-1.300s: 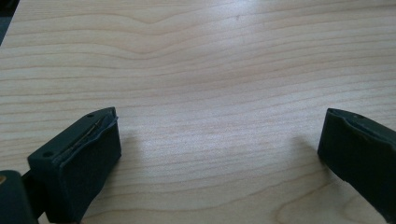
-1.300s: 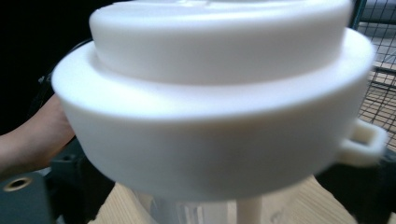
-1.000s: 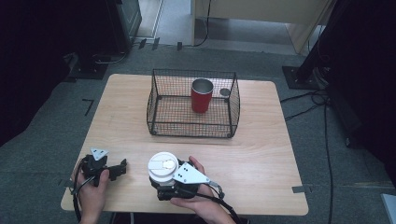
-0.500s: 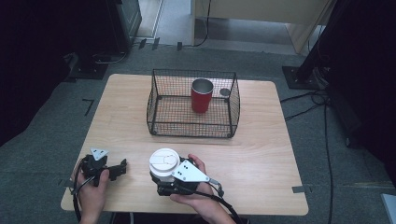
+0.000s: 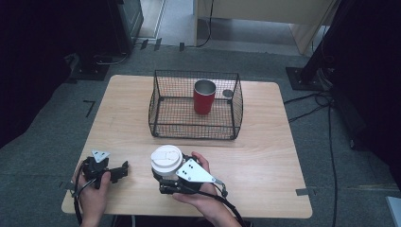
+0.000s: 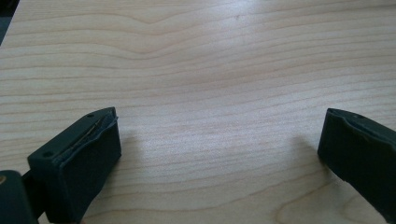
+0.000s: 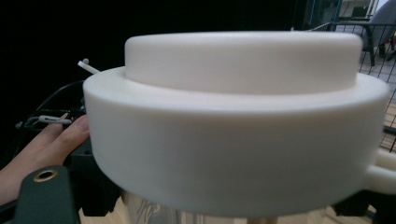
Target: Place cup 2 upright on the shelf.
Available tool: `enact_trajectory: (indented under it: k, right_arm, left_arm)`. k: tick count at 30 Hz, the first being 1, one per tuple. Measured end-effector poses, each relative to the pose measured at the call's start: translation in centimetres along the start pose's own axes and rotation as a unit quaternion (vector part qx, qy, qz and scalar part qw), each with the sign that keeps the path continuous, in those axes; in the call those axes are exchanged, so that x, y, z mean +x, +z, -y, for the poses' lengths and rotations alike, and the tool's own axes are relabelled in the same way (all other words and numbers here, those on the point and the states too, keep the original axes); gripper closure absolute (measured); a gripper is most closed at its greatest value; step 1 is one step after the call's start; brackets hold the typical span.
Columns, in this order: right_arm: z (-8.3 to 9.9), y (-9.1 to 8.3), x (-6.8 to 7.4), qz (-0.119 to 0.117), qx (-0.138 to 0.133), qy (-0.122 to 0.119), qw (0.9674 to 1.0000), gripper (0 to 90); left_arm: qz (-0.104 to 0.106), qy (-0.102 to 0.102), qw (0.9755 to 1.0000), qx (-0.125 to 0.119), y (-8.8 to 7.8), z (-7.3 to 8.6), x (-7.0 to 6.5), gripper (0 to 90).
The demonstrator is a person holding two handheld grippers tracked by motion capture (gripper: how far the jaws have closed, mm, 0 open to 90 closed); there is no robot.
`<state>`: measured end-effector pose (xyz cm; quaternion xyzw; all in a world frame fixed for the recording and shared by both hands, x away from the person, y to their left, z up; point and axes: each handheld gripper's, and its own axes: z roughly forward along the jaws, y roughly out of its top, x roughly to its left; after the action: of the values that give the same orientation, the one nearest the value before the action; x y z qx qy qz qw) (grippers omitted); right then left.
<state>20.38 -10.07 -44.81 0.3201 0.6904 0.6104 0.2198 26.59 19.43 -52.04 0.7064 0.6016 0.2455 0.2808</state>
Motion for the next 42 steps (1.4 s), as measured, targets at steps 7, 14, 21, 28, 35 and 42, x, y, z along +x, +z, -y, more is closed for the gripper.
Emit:
enact_trajectory:
  k: [7, 14, 21, 28, 35, 42]
  right_arm:
    - [-0.6, 0.1, -0.1, 0.005, -0.013, -0.006, 0.9999, 15.9]
    - [-1.3, 0.2, -0.3, 0.012, -0.024, -0.012, 0.9996, 15.9]
    - [-2.2, 0.3, -0.5, 0.016, -0.033, -0.015, 0.9992, 15.9]
    - [-3.0, 0.4, -0.8, 0.022, -0.039, -0.02, 0.9988, 15.9]
    - [-4.0, 0.5, -1.1, 0.028, -0.052, -0.025, 0.9979, 15.9]
    - [-4.9, 0.7, -1.4, 0.035, -0.063, -0.025, 0.997, 15.9]
  left_arm:
    - [0.0, 0.0, 1.0, 0.0, 0.0, 0.0, 0.0, 0.0]
    - [0.0, 0.0, 1.0, 0.0, 0.0, 0.0, 0.0, 0.0]
    - [0.0, -0.001, 1.0, 0.0, 0.0, 0.0, 0.0, 0.0]
    - [0.0, 0.0, 1.0, 0.0, 0.0, 0.0, 0.0, 0.0]
    - [0.0, 0.0, 1.0, 0.0, 0.0, 0.0, 0.0, 0.0]
    - [0.0, -0.001, 1.0, 0.0, 0.0, 0.0, 0.0, 0.0]
